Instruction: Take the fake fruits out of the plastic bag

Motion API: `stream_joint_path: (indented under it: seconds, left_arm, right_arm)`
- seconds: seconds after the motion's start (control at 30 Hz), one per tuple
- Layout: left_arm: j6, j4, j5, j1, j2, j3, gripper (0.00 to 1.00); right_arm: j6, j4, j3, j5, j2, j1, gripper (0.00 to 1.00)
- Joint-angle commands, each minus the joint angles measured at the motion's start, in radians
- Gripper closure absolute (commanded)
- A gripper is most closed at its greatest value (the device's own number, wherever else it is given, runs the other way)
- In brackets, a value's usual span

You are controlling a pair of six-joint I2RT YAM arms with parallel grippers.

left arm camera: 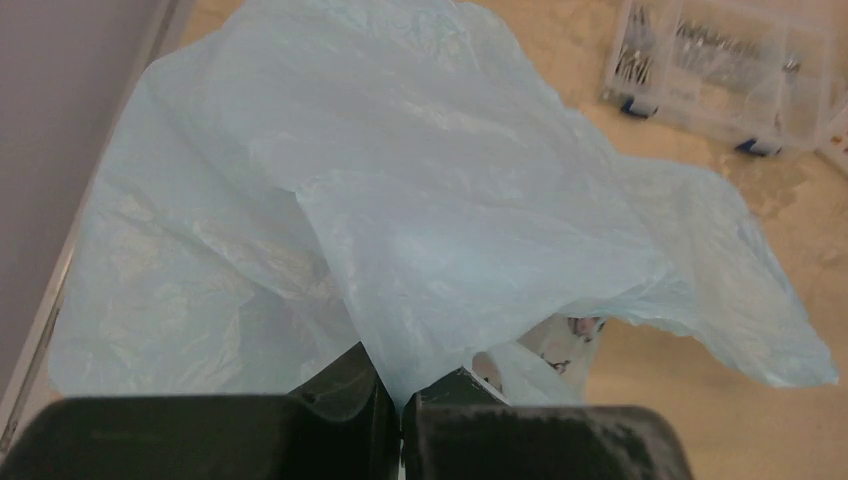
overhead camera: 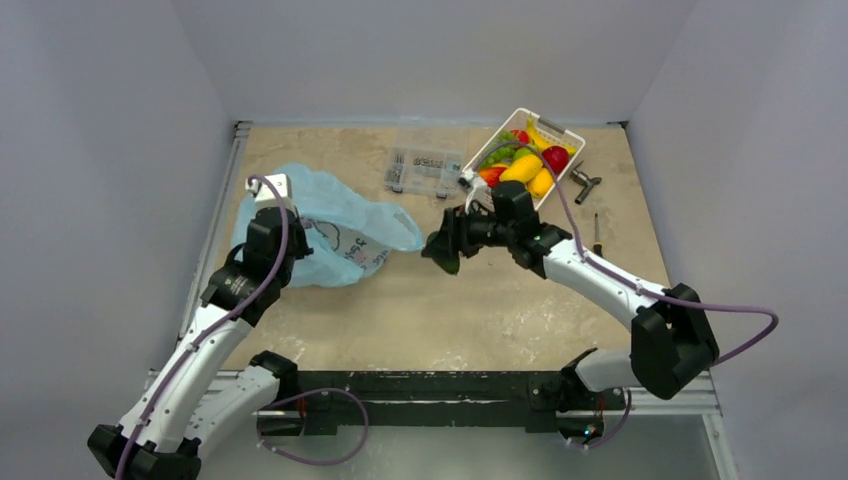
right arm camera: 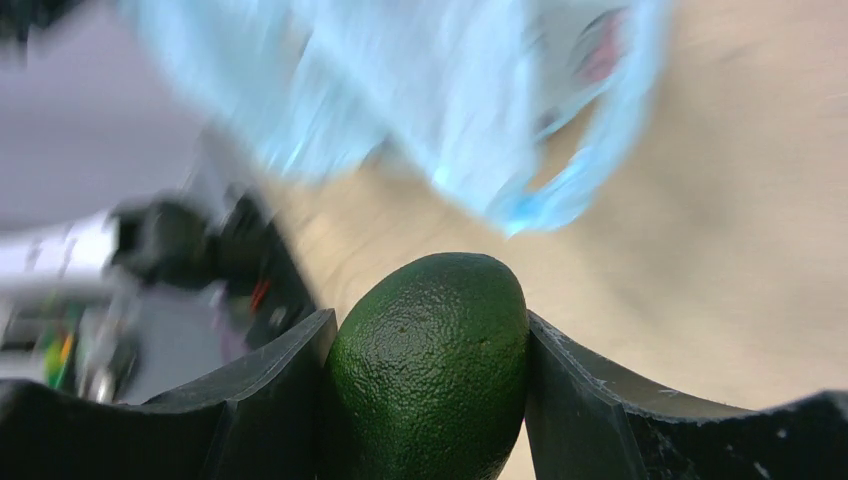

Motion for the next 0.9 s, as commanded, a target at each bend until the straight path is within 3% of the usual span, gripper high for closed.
stream_joint_path:
  seconds: [0.0, 0.07, 0.1, 0.23, 0.37, 0.53, 0.73, 0.87]
  left_arm:
    - [-0.093, -0.133, 0.07, 0.005, 0.012, -0.047, 1.0]
    - [-0.12, -0.17, 0.083, 0.005, 0.005, -0.06, 0.98]
    - [-0.13, -0.189, 0.097, 0.005, -0.005, -0.061, 0.92]
    - [-0.145, -0.264, 0.194, 0.005, -0.069, -0.03, 0.54]
    - [-0.145, -0.346, 0.258, 0.004, -0.143, 0.046, 0.26]
    - [-0.098, -0.43, 0.331, 0.004, -0.2, 0.183, 0.2]
    - [-0.072, -0.43, 0.428, 0.004, -0.254, 0.284, 0.19]
    - [-0.062, -0.413, 0.464, 0.004, -0.267, 0.287, 0.2]
  right_arm:
    - [0.024, -0.15, 0.188, 0.382, 0.025, -0.104, 1.0]
    - [0.015, -0.197, 0.268, 0.479, 0.059, -0.151, 1.0]
    - [0.015, -0.201, 0.297, 0.497, 0.077, -0.18, 1.0]
    - [-0.013, -0.276, 0.436, 0.578, 0.177, -0.278, 1.0]
    - [-0.055, -0.35, 0.558, 0.732, 0.268, -0.359, 1.0]
    - [-0.099, -0.359, 0.647, 0.845, 0.374, -0.46, 0.98]
    - [-0.172, -0.37, 0.789, 0.881, 0.523, -0.511, 0.9]
    - [-0.221, -0.375, 0.926, 1.004, 0.634, -0.524, 0.76]
